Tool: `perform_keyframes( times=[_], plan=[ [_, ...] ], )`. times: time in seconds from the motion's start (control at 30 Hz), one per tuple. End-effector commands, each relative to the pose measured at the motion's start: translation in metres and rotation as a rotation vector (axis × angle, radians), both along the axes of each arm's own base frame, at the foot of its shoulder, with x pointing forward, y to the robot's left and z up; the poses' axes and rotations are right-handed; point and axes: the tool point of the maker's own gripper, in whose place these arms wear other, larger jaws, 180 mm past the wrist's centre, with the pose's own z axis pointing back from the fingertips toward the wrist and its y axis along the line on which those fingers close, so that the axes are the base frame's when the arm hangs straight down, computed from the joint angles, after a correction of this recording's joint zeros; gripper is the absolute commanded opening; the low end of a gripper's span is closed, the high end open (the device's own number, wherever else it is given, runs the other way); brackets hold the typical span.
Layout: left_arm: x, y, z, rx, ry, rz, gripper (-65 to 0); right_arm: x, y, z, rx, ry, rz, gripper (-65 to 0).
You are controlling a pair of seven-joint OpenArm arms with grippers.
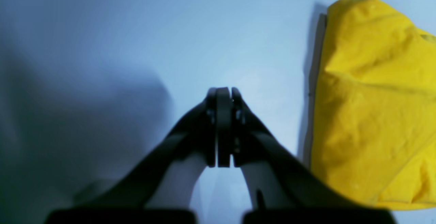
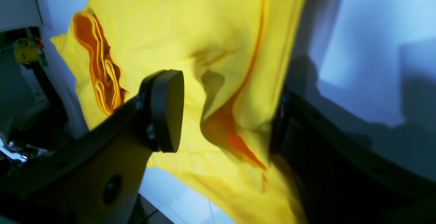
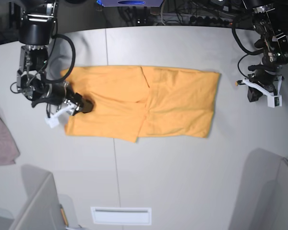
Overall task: Fold the T-shirt properly
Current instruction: 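Release the left gripper and lift it away from the shirt, then fold the held strip end with the right gripper over onto the shirt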
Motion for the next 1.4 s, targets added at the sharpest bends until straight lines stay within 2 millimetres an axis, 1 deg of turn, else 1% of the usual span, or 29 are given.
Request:
perform_keyframes(
  times=[0.0, 0.1, 0.13, 0.17, 0.2, 0.27, 0.3, 0.33, 0.37, 0.47, 0.57, 0.63, 0.83, 0.87, 1.03, 1.23, 1.37],
  plan=[
    [0.007, 0.005, 0.01, 0.012, -0.038, -0.002, -65.0, -0.005, 0.0, -0.004, -0.028, 0.025, 0.031, -32.9],
    [0.005, 0.008, 0.003, 0.0, -0.021, 0.011, -65.0, -0.004, 0.001, -0.004, -0.029, 0.024, 0.036, -33.2],
    [0.008, 0.008, 0.003, -0.003, -0.025, 0.014, -65.0, -0.003, 0.0, -0.003, -0.03, 0.021, 0.035, -33.6],
    [0.008, 0.009, 0.0, -0.007, -0.019, 0.018, -65.0, -0.001, -0.001, -0.002, -0.033, 0.013, 0.03, -36.2],
    [0.008, 0.01, -0.001, -0.01, -0.016, 0.022, -65.0, 0.001, -0.002, -0.001, -0.037, 0.004, 0.022, -40.5],
    [0.007, 0.01, -0.008, -0.019, 0.002, 0.024, -65.0, 0.004, -0.005, -0.001, -0.043, -0.008, 0.011, -53.4],
    [0.006, 0.007, -0.014, -0.014, 0.021, 0.012, -65.0, 0.005, -0.005, 0.0, -0.044, -0.013, 0.008, -60.0],
    [0.007, 0.002, -0.018, 0.018, 0.044, -0.019, -65.0, 0.006, -0.005, 0.001, -0.044, -0.015, 0.008, -65.0],
    [0.012, -0.003, -0.022, 0.06, 0.065, -0.056, -65.0, 0.006, -0.005, 0.001, -0.044, -0.016, 0.008, -65.0],
    [0.015, -0.013, -0.035, 0.168, 0.127, -0.127, -65.0, 0.011, -0.003, 0.005, -0.044, -0.03, 0.014, -65.0],
    [0.022, -0.035, -0.039, 0.144, 0.117, -0.154, -65.0, 0.016, 0.0, 0.013, -0.047, -0.057, 0.021, -65.0],
    [0.028, -0.045, -0.039, 0.137, 0.11, -0.18, -65.0, 0.021, 0.002, 0.023, -0.05, -0.08, 0.016, -65.0],
    [0.041, -0.096, -0.044, 0.114, 0.106, -0.312, -65.0, 0.031, 0.004, 0.062, -0.071, -0.139, -0.035, -65.0],
    [0.041, -0.103, -0.049, 0.103, 0.114, -0.325, -65.0, 0.031, 0.006, 0.069, -0.071, -0.152, -0.031, -65.0],
    [0.042, -0.127, -0.063, 0.067, 0.141, -0.359, -65.0, 0.033, 0.014, 0.091, -0.069, -0.188, -0.023, -65.0],
    [0.044, -0.143, -0.064, 0.064, 0.142, -0.403, -65.0, 0.027, 0.059, 0.105, -0.064, -0.211, 0.075, -65.0],
    [0.045, -0.145, -0.063, 0.065, 0.138, -0.411, -65.0, 0.027, 0.095, 0.133, -0.023, -0.258, 0.107, -65.0]
  ],
)
